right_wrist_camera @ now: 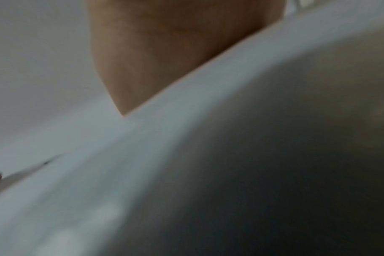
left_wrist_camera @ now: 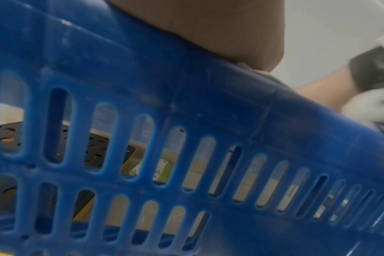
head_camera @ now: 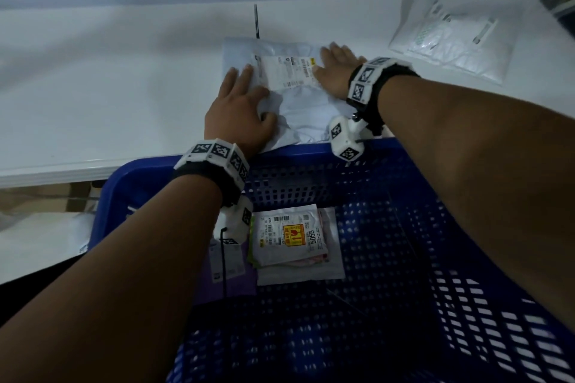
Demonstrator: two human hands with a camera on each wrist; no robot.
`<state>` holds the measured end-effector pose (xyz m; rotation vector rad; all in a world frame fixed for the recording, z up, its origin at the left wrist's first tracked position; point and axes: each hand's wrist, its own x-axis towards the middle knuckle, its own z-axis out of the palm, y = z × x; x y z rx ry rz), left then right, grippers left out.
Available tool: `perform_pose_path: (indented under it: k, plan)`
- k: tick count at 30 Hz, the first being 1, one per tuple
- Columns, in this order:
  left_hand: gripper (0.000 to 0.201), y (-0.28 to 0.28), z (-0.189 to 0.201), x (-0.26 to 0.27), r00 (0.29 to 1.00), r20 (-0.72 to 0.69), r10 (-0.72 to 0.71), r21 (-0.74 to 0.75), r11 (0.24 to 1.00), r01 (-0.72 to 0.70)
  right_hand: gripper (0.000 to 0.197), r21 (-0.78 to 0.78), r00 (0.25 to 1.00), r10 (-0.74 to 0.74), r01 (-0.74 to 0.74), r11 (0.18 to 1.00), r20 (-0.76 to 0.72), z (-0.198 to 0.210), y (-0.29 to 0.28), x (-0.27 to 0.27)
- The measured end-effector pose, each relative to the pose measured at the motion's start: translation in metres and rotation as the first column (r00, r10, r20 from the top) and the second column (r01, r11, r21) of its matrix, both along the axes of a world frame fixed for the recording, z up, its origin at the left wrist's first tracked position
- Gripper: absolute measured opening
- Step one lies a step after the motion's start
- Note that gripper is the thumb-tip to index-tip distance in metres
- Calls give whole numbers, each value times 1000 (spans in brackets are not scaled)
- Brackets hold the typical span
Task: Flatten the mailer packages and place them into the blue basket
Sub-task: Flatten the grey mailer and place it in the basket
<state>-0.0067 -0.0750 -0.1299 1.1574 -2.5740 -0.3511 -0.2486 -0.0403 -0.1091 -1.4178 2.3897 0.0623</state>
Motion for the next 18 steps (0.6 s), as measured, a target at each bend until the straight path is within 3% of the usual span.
perform_pose_path:
  k: [4,7,9,11,13,16,18]
  plan:
    - [50,1,1,1,1000,17,0,-4,1000,0,69,-63,992,-15,7,998,-128,19,15,3]
    - [53,3,4,1,1000,22,-2,8,1000,2,61,-202,968,131,-176,964,-216,33,16,60]
    - [63,5,8,1,999,41,-18,25,1000,17,51,-248,965,205,-241,938,-161,28,16,106]
    - [69,4,9,1,995,90,-38,29,999,36,45,-298,986,167,-154,942,18,15,19,133]
    - [62,4,7,1,999,37,-21,29,999,20,49,-343,985,133,-89,935,108,-2,27,130]
    - [53,2,2,2,1000,-22,-5,29,1000,6,59,-225,988,150,-155,962,-41,-20,48,99]
    - [53,1,2,3,1000,-17,-2,37,999,2,62,-160,990,130,-138,977,-63,-21,63,75]
